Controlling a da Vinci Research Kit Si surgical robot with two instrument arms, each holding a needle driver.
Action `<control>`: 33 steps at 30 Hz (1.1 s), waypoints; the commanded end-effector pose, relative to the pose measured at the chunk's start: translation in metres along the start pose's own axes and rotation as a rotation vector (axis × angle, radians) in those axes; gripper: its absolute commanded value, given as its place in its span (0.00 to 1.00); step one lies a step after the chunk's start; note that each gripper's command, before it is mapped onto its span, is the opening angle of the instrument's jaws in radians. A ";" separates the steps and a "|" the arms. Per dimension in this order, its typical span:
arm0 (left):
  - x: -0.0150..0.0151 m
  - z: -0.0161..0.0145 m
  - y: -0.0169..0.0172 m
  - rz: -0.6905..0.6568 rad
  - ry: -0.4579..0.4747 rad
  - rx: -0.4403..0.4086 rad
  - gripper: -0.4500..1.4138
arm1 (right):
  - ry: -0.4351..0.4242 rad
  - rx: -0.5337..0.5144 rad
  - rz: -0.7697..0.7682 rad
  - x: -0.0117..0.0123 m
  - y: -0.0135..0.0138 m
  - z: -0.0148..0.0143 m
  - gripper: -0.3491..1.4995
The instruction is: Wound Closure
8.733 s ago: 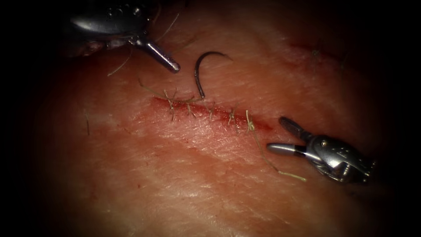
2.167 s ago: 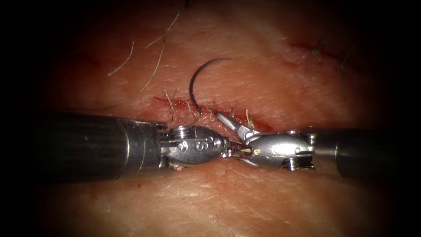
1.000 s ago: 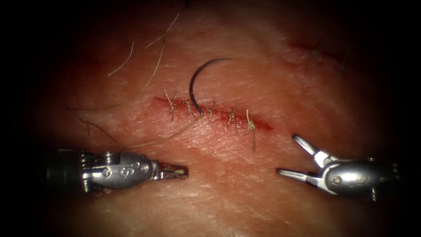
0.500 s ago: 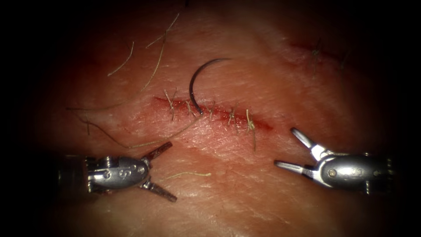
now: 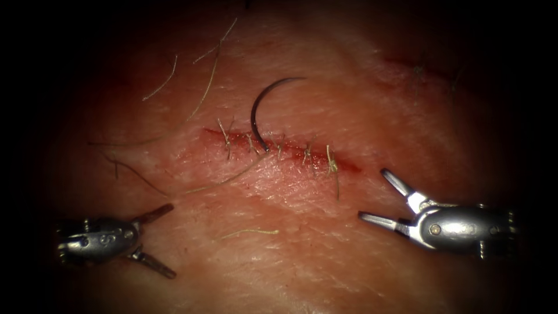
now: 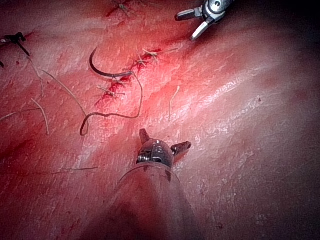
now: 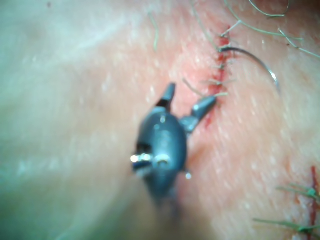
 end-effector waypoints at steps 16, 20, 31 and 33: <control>0.0180 -0.0024 -0.0018 0.119 0.254 0.044 0.67 | -0.080 0.229 0.030 0.0049 0.0058 0.0012 0.64; 0.0162 -0.0022 -0.0038 0.120 0.246 0.083 0.67 | -0.082 0.226 0.032 0.0048 0.0061 0.0018 0.68; 0.0115 -0.0003 -0.0048 0.153 0.247 0.096 0.67 | -0.009 0.160 0.008 0.0049 0.0059 0.0029 0.73; 0.0114 -0.0004 -0.0046 0.154 0.247 0.094 0.67 | -0.006 0.156 -0.006 0.0047 0.0057 0.0028 0.73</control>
